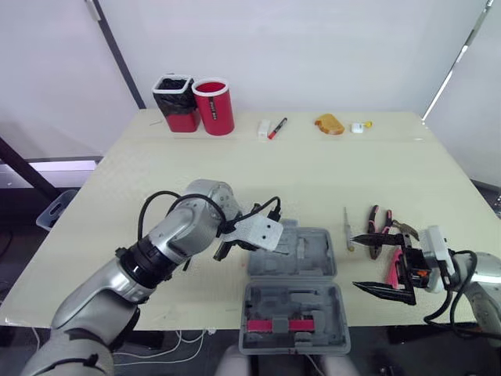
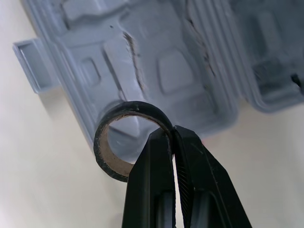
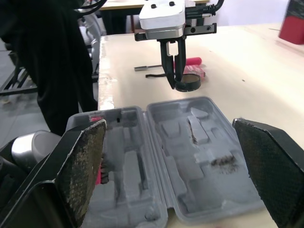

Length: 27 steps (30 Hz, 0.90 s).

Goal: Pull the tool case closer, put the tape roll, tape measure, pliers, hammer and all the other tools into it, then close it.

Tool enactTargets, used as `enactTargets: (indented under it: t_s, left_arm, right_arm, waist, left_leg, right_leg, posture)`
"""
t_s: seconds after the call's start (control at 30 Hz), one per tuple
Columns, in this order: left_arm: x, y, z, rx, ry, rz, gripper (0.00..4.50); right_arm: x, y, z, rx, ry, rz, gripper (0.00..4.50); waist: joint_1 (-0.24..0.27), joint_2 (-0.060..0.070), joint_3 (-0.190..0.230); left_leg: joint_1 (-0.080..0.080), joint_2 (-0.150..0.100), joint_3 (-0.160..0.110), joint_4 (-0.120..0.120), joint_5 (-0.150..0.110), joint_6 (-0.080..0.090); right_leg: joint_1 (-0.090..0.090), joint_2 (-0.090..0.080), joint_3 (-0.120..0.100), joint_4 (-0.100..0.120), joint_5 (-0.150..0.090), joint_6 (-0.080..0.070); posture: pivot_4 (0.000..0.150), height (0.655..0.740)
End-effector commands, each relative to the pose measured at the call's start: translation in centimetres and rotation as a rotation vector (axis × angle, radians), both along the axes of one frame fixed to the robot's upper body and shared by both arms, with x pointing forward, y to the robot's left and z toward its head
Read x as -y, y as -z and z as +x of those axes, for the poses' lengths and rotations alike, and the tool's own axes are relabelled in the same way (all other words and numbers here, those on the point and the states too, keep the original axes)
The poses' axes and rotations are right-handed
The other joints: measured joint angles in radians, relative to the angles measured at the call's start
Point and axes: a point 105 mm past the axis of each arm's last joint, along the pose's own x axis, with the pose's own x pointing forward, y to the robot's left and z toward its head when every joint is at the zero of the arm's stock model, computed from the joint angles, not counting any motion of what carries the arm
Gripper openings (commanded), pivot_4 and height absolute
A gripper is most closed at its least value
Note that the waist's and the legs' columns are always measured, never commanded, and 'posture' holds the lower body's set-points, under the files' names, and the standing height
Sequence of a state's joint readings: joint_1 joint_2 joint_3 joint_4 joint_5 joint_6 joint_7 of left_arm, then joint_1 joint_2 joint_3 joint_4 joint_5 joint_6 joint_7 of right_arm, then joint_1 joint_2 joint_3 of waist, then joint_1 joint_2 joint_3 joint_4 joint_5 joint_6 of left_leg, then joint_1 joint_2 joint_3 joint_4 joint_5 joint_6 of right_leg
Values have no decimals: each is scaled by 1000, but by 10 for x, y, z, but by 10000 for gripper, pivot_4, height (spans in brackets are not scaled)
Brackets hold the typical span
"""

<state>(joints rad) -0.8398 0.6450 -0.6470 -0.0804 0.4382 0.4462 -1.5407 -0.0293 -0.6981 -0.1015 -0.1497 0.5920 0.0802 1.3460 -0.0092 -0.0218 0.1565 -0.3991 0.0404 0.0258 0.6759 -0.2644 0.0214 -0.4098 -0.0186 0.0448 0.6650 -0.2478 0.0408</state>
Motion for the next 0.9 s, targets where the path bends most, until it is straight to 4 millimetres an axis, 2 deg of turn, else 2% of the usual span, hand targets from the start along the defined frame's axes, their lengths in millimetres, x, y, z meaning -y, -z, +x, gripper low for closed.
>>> enactTargets:
  t_s: [0.03,0.13,0.3,0.63,0.9]
  left_arm:
    - [6,2,3,-8,-2,4,142]
    - [6,6,4,-58,-32,-29,142]
    - [2,5,21,-81,-92,-107,142]
    - [2,5,32,-178,-155,-196,142]
    - [2,14,36,-242,-171,-219,142]
  right_arm:
    - [6,-12,1,53,14,11,45000]
    - [8,-11,1,54,20,6,45000]
    - [7,-11,0,53,26,7,45000]
    - [6,-8,-1,48,20,-3,45000]
    - [10,-4,-1,49,31,-17,45000]
  waist:
    - [-1,0,0]
    - [-5,0,0]
    - [-2,0,0]
    - [-2,0,0]
    - [-2,0,0]
  left_leg:
    - [0,0,0,0,0,0]
    - [0,0,-1,0,0,0]
    - [0,0,-2,0,0,0]
    - [-1,0,-2,0,0,0]
    - [-1,0,-2,0,0,0]
  right_leg:
    - [0,0,0,0,0,0]
    - [0,1,1,0,0,0]
    - [0,1,1,0,0,0]
    - [0,1,1,0,0,0]
    - [0,1,1,0,0,0]
  posture:
    - [1500,7400]
    - [1500,7400]
    - [1500,7400]
    - [1500,7400]
    - [1500,7400]
